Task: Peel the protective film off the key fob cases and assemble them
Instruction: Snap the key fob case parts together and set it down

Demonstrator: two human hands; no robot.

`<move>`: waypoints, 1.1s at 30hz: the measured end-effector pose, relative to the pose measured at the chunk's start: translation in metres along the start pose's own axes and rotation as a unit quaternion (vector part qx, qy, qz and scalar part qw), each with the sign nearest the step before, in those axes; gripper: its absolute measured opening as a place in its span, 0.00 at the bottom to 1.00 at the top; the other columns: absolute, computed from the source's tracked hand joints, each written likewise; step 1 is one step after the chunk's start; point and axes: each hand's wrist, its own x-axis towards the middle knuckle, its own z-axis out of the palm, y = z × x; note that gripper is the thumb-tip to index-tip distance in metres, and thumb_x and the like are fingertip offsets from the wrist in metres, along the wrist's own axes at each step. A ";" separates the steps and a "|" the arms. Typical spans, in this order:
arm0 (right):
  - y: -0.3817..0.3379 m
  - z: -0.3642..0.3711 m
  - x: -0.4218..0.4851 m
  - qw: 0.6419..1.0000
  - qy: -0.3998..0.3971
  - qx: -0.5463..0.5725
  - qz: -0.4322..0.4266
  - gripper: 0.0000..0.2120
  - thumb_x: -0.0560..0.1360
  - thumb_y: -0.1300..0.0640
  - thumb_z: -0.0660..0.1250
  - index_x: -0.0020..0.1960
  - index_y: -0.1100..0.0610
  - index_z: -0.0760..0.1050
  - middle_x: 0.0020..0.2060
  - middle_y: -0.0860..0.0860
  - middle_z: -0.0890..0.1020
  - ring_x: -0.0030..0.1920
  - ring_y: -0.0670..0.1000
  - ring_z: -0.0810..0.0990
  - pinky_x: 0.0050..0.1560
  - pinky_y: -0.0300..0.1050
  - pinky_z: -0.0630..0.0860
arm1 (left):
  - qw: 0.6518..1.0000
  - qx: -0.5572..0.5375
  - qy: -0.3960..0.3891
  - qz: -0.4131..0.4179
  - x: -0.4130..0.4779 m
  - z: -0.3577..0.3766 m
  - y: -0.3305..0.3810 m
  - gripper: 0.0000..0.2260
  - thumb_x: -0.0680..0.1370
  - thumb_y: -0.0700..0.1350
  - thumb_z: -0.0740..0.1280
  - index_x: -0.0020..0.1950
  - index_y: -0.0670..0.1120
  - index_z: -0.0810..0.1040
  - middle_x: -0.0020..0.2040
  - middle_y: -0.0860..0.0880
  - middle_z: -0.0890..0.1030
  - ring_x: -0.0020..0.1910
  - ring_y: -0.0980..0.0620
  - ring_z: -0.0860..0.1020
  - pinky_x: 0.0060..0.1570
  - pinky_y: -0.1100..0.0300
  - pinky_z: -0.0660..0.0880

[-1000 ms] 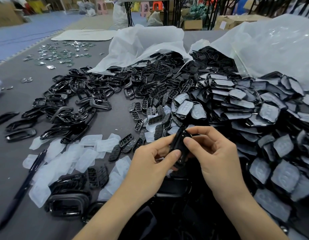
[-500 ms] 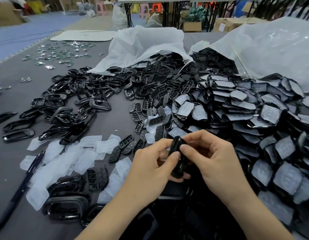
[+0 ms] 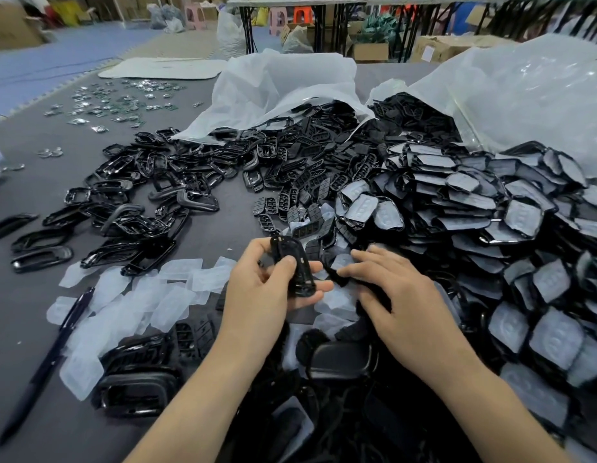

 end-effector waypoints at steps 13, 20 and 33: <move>-0.004 -0.006 -0.002 0.988 0.148 0.028 0.038 0.14 0.68 0.70 0.73 0.51 0.57 0.83 0.46 0.45 0.79 0.53 0.50 0.79 0.59 0.38 0.72 | 1.000 0.008 0.006 0.021 -0.001 0.003 0.000 0.04 0.82 0.36 0.58 0.52 0.40 0.72 0.40 0.42 0.85 0.36 0.43 0.85 0.33 0.61 0.79; -0.009 -0.008 -0.009 0.982 0.105 -0.120 0.103 0.19 0.68 0.66 0.70 0.58 0.57 0.81 0.56 0.49 0.83 0.62 0.59 0.75 0.62 0.60 0.70 | 0.997 -0.020 0.055 0.049 0.002 -0.002 0.005 0.05 0.82 0.37 0.58 0.52 0.43 0.73 0.39 0.41 0.85 0.38 0.44 0.85 0.33 0.63 0.79; -0.027 0.001 -0.010 0.993 0.032 -0.117 0.015 0.15 0.69 0.58 0.73 0.54 0.46 0.82 0.68 0.46 0.74 0.74 0.54 0.60 0.72 0.60 0.51 | 0.996 -0.014 0.052 0.067 0.004 -0.006 0.004 0.05 0.82 0.38 0.59 0.52 0.44 0.73 0.39 0.43 0.85 0.38 0.44 0.85 0.34 0.63 0.79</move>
